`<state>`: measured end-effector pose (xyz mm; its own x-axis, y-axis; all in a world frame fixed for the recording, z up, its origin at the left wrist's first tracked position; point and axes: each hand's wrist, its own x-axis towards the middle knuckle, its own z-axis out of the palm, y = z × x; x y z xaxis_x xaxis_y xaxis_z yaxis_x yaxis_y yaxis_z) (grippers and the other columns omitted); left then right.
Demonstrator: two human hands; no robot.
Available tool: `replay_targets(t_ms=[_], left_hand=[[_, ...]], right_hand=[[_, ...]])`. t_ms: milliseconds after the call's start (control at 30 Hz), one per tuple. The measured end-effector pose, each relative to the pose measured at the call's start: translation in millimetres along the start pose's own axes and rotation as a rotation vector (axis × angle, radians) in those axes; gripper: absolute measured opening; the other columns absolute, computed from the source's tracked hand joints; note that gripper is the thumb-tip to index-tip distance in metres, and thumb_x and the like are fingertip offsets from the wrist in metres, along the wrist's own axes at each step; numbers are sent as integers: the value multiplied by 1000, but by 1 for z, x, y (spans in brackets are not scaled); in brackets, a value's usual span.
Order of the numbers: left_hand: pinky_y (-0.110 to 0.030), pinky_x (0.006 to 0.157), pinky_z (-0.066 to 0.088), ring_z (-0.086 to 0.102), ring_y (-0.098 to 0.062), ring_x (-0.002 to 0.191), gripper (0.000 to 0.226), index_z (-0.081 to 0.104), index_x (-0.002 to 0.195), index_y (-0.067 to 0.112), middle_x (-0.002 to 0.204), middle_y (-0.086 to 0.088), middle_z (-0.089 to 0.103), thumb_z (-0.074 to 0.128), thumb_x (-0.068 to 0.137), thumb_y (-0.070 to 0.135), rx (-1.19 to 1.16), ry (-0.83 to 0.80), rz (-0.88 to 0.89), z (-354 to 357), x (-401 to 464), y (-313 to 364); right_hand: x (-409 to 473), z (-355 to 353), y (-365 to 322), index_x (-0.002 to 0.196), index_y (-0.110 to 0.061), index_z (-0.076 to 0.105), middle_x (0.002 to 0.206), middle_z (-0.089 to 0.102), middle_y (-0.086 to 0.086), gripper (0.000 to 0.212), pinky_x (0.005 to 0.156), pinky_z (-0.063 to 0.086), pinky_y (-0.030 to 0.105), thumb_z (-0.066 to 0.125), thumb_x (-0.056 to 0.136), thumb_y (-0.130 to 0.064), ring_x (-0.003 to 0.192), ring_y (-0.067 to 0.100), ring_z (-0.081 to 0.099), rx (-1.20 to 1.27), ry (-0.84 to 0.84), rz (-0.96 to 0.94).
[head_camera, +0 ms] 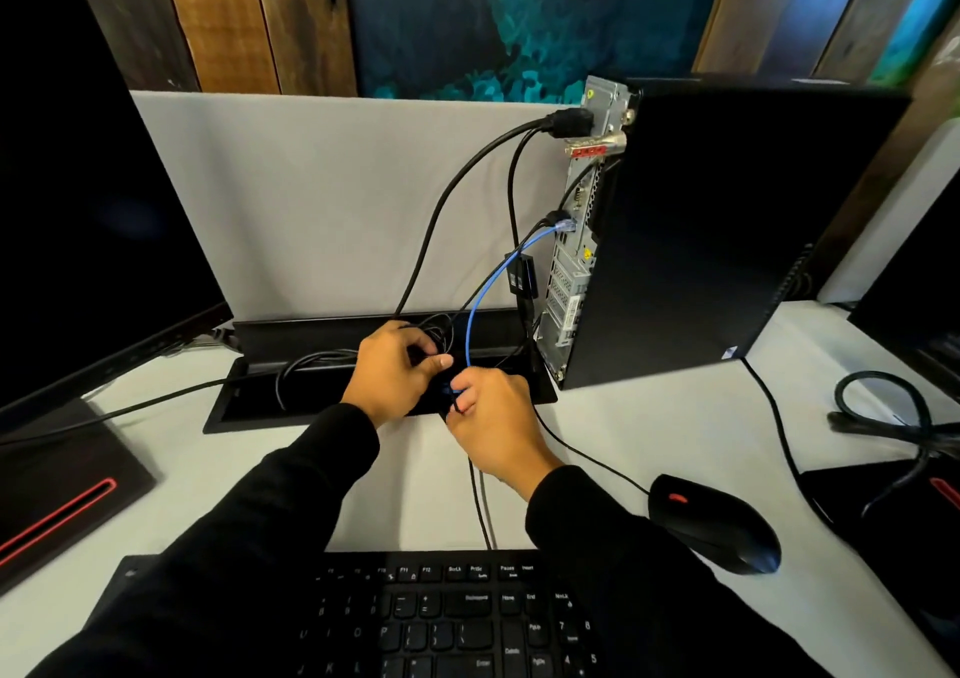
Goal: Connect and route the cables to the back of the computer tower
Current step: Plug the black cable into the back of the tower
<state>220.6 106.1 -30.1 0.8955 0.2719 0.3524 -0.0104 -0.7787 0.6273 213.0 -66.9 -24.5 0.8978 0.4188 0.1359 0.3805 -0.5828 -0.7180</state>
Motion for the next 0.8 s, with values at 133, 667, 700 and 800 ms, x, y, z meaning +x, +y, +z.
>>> replay_targets(t_ms=[133,667,700,800], left_hand=[[-24,68,43,58,-14,74,19,73,82,15,83,2,68,85,81,30,-3,22,-88,0,7,13],[-30,61,49,59,-18,63,34,56,92,14,72,-4,60,43,90,-17,-1013,30,-582,1,-2,24],[-31,63,49,61,-20,67,32,58,93,15,75,-4,62,48,91,-15,-930,11,-558,3,-1,19],[-27,79,49,65,-19,83,26,71,100,25,81,-2,70,66,89,2,-264,-98,-352,2,2,0]], right_hand=[[-6,-9,7,109,0,76,99,76,14,19,79,54,9,67,92,-2,87,20,73,-16,9,-34],[13,-11,-15,130,-12,67,116,71,9,40,91,58,37,72,94,-29,102,22,69,-58,54,-115],[17,-9,-18,133,-13,65,121,69,11,41,94,57,38,70,95,-26,108,25,68,-112,33,-132],[27,-4,-24,131,-10,63,128,61,11,35,97,55,38,65,97,-19,117,29,62,-307,-28,-153]])
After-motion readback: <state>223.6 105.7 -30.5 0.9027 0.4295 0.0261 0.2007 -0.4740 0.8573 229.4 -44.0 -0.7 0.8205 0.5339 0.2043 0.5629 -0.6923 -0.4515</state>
